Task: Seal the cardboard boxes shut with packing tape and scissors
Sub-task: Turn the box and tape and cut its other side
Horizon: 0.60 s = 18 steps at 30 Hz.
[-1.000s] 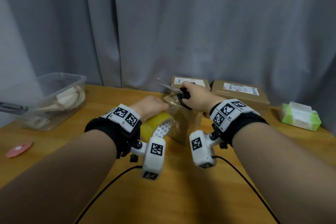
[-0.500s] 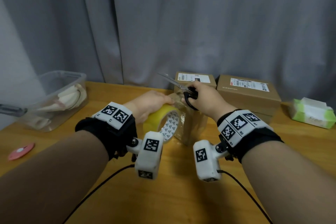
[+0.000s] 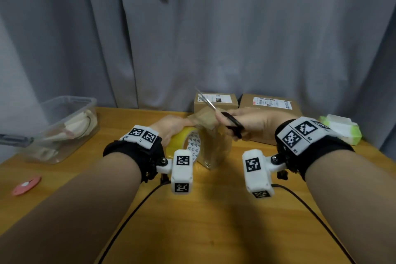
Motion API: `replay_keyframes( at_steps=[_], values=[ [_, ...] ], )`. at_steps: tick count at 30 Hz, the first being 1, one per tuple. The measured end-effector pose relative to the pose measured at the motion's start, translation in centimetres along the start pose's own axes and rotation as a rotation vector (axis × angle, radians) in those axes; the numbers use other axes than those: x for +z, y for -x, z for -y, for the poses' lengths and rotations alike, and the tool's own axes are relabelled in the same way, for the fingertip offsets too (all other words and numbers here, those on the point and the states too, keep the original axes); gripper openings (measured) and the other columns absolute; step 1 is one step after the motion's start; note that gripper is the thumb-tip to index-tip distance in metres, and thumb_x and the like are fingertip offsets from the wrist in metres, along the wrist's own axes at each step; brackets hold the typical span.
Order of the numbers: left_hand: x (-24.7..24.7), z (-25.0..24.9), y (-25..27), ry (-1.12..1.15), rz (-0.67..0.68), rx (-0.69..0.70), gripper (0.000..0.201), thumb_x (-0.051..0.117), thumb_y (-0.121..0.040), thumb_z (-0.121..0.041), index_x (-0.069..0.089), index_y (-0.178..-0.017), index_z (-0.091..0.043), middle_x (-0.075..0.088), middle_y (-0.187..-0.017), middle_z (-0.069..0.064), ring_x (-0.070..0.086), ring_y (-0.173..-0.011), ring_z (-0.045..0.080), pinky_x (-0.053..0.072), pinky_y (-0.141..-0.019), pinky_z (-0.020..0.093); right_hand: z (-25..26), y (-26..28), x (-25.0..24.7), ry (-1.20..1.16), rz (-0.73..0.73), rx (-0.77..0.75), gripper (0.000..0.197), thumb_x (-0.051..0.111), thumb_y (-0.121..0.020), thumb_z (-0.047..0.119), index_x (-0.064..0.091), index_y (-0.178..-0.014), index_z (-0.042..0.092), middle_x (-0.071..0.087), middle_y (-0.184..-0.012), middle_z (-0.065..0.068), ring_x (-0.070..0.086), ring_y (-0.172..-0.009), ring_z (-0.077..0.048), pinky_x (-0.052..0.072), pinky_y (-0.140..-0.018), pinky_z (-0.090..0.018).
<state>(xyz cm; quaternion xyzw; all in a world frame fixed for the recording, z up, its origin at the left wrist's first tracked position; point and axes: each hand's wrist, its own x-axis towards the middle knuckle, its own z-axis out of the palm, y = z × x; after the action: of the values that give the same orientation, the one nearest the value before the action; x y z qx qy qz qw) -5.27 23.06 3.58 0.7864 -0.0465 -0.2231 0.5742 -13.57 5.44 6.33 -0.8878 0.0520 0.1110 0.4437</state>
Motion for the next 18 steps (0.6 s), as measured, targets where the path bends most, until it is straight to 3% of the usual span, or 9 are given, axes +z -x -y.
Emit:
replay_keyframes(
  at_steps=[3,6,14,18],
  values=[
    [0.1,0.1,0.5,-0.010,-0.022,-0.006,0.022,0.071,-0.083,-0.020,0.063,-0.094,-0.003,0.069,-0.082,0.015,0.066,-0.065,0.027,0.056,-0.063,0.034,-1.3,1.9,-0.9,-0.025,0.195,0.105,0.099,0.050,-0.054,0.091,0.060,-0.118,0.016,0.052,-0.068,0.002,0.050,-0.060,-0.012,0.041,-0.060,-0.025],
    [0.1,0.2,0.8,-0.015,-0.038,-0.015,0.018,0.068,-0.084,-0.019,0.061,-0.089,-0.002,0.067,-0.080,0.015,0.063,-0.063,0.026,0.054,-0.063,0.033,-2.5,2.9,-1.4,-0.052,0.319,0.159,0.109,0.062,-0.034,0.091,0.062,-0.109,0.012,0.055,-0.065,0.002,0.051,-0.056,-0.012,0.044,-0.061,-0.026],
    [0.1,0.2,0.6,0.010,-0.027,-0.035,0.021,0.067,-0.084,-0.020,0.064,-0.094,-0.001,0.070,-0.088,0.017,0.064,-0.067,0.028,0.055,-0.078,0.040,-2.5,2.8,-0.5,-0.024,0.384,0.164,0.109,0.065,-0.035,0.089,0.063,-0.109,0.008,0.056,-0.064,0.002,0.053,-0.056,-0.011,0.046,-0.060,-0.024],
    [-0.2,0.0,0.4,-0.005,-0.017,-0.060,0.018,0.066,-0.083,-0.021,0.065,-0.088,-0.004,0.067,-0.070,0.012,0.061,-0.052,0.023,0.052,-0.060,0.032,-2.9,2.4,0.0,-0.027,0.337,0.153,0.109,0.063,-0.031,0.091,0.063,-0.104,0.010,0.056,-0.064,0.002,0.052,-0.054,-0.011,0.045,-0.059,-0.024]
  ],
)
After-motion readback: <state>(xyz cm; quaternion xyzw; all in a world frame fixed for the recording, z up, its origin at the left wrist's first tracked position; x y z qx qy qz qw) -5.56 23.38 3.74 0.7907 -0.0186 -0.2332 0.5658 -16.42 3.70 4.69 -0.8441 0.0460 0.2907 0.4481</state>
